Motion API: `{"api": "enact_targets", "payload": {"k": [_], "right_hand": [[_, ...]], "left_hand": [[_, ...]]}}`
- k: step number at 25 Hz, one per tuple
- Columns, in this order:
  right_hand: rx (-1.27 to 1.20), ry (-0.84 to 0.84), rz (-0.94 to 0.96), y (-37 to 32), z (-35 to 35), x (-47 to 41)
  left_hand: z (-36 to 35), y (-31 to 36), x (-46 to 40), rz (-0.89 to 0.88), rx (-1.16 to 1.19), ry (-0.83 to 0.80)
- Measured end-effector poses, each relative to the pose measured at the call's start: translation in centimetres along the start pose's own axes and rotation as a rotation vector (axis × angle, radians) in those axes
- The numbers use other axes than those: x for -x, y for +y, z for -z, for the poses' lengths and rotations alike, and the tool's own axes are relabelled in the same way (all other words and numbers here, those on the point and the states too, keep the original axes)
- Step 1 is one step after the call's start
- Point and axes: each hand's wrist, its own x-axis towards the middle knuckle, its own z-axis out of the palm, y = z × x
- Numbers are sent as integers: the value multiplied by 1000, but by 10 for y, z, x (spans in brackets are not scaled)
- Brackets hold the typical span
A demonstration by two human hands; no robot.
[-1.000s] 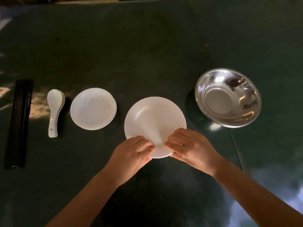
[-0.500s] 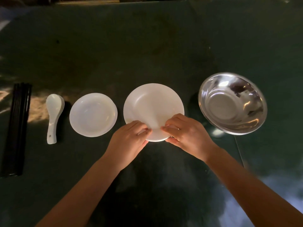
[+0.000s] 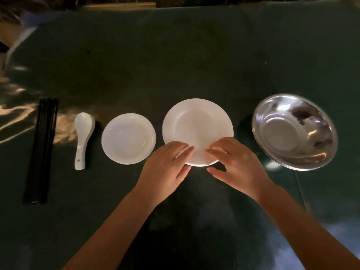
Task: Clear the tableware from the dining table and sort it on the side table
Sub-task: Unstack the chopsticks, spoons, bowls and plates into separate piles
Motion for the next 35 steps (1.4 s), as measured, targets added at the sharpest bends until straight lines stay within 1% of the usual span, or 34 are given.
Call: {"api": "enact_targets", "payload": {"k": [1, 3, 4, 5, 6, 7, 9, 10, 11, 13, 15, 21, 23, 26, 28, 29, 30, 31, 32, 33, 34, 35], "right_hand": [[-119, 42, -129, -12, 3, -2], [-459, 126, -464, -45, 9, -12], [-600, 134, -596, -62, 8, -21], [-674, 100, -686, -78, 4, -33], [-691, 41, -727, -93, -1, -46], [-697, -13, -735, -104, -6, -58], [-680, -89, -762, -117, -16, -79], [-664, -118, -783, -119, -22, -87], [-648, -144, -798, -121, -28, -92], [-605, -163, -806, -124, -38, -97], [-594, -127, -819, -126, -41, -97], [-757, -27, -923, -134, -43, -100], [-823, -22, -939, -139, -45, -104], [-824, -18, -951, -142, -45, -112], [-799, -58, -952, -142, -43, -114], [-745, -77, -960, -142, -41, -113], [-639, -57, -965, -142, -36, -112], [-499, 8, -943, -143, -31, -114], [-360, 94, -876, -143, -25, -119], [-274, 161, -772, -145, -19, -130], [-247, 175, -651, -146, -15, -146], [-254, 132, -536, -148, -14, -166]], "left_hand": [[9, -2, 9, 147, 86, 104], [32, -11, 32, 605, 317, 396], [43, -20, 42, 818, 413, 528], [51, -32, 50, 987, 477, 584], [57, -46, 57, 1104, 535, 563], [61, -59, 59, 1179, 618, 485], [63, -81, 51, 1267, 825, 314], [63, -88, 45, 1292, 883, 242], [63, -92, 40, 1305, 904, 186], [62, -97, 34, 1325, 915, 145], [59, -100, 35, 1306, 920, 151], [65, -107, 40, 1140, 911, 183], [67, -110, 42, 1117, 897, 210], [71, -115, 42, 1102, 921, 219], [72, -118, 44, 1084, 929, 176], [75, -119, 48, 1055, 912, 156], [79, -120, 55, 1004, 827, 156], [82, -123, 67, 931, 664, 191], [85, -126, 82, 849, 477, 233], [88, -128, 96, 770, 294, 243], [88, -130, 109, 717, 153, 219], [86, -131, 119, 688, 59, 174]]}}
